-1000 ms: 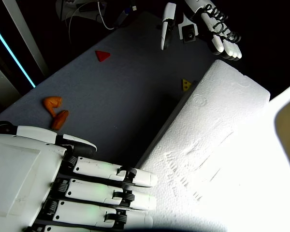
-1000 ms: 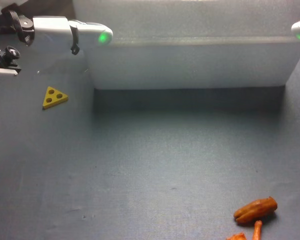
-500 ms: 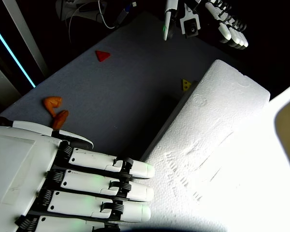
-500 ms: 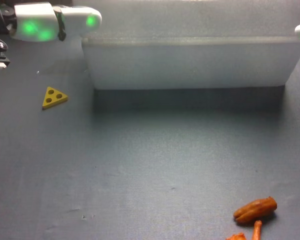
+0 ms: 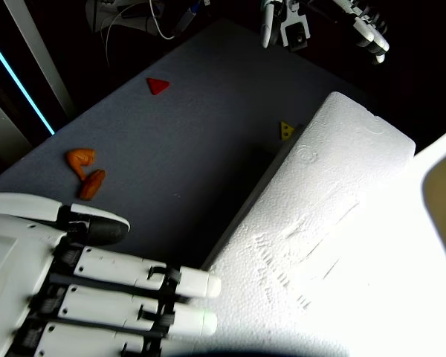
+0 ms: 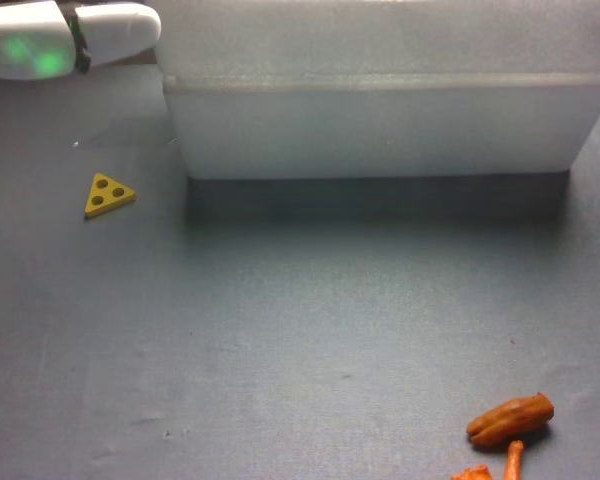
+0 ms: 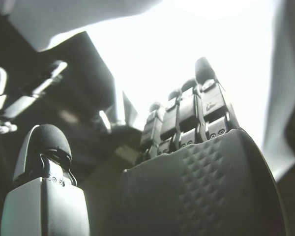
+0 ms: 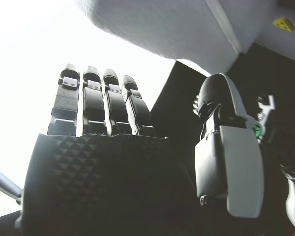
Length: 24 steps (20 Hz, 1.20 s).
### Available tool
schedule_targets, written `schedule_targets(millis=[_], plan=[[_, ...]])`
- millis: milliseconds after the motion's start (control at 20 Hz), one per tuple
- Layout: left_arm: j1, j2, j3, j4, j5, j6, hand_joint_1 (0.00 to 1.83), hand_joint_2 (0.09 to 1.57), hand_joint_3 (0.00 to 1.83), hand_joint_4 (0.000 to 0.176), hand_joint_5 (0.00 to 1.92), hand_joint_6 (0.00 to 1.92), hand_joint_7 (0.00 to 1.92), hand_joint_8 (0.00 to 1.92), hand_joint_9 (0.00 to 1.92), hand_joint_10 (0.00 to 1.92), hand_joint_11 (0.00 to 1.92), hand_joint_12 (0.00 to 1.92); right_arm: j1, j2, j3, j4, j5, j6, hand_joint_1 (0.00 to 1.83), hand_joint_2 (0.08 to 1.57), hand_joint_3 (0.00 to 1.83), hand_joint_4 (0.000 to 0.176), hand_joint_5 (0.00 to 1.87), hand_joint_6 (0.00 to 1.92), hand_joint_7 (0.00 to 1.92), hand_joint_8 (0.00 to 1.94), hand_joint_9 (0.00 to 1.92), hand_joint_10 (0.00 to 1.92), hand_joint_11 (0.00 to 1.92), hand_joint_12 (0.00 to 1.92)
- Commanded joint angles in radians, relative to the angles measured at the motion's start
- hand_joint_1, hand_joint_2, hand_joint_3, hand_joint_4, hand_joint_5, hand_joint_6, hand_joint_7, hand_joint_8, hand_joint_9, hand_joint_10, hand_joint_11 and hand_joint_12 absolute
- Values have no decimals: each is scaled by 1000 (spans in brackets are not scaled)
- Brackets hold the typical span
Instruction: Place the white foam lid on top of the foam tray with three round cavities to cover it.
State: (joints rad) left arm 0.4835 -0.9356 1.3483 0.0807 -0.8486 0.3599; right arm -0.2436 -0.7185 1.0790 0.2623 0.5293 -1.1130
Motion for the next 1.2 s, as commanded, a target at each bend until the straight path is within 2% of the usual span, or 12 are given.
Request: schedule_targets(millis=[0,150,300,400,450,550,600,700,800,850,1000,1150], plan=[[1,3,11,-43,-102,-2,435,1083,0,57,0,0,0,0,0,0,0,913,2,14,8,14,119,-4,349,1249,6,0,0,0,0,0,0,0,0,0],[28,-10,30,-81,-88,0,426,1071,0,52,0,0,0,0,0,0,0,1020,-14,15,18,77,120,-47,359,1285,15,0,0,0,0,0,0,0,0,0],[37,-40,65,-102,-41,1,449,1075,1,1,0,0,0,0,0,0,0,475,-14,1,42,132,87,-96,387,1280,6,0,0,0,0,0,0,0,0,0],[46,-54,84,-121,-21,1,491,1072,0,30,0,0,0,0,0,0,0,736,-14,-22,67,171,68,-123,370,1286,6,0,0,0,0,0,0,0,49,25],[53,-58,92,-130,-12,1,484,1067,0,30,0,0,0,0,0,0,0,491,-14,-34,81,189,61,-132,359,1299,0,0,0,0,0,0,0,0,9,440],[51,-73,110,-131,18,1,423,1056,0,42,0,0,0,0,0,0,0,282,-14,-45,96,220,51,-156,300,1299,0,0,0,0,0,0,38,16,0,1298],[47,-84,125,-131,39,0,426,1054,0,35,7,0,0,0,0,0,0,230,-14,-51,104,246,44,-181,309,1291,0,0,0,0,0,0,67,29,0,1460],[47,-102,144,-130,65,-6,378,1016,0,48,38,4,0,0,0,0,0,278,-15,-59,115,273,33,-201,335,1303,1,0,0,0,0,0,13,5,0,1282],[47,-113,153,-130,81,-7,347,998,0,40,53,1,3,0,13,3,0,545,-19,-63,124,288,25,-202,385,1292,0,0,0,0,0,0,0,0,0,135],[47,-118,159,-130,91,-8,376,1032,4,24,29,3,0,0,4,5,0,674,-24,-67,128,293,22,-202,421,1286,0,0,0,0,0,0,0,0,0,26],[47,-137,175,-117,115,-17,397,1042,0,12,18,1,0,0,0,0,0,597,-39,-84,142,311,20,-202,360,1310,6,0,0,0,0,0,0,0,0,0],[48,-157,188,-99,118,-45,408,1045,0,35,0,0,0,0,0,0,0,521,-48,-87,142,313,17,-202,377,1302,1,0,0,0,0,0,0,0,0,0]])
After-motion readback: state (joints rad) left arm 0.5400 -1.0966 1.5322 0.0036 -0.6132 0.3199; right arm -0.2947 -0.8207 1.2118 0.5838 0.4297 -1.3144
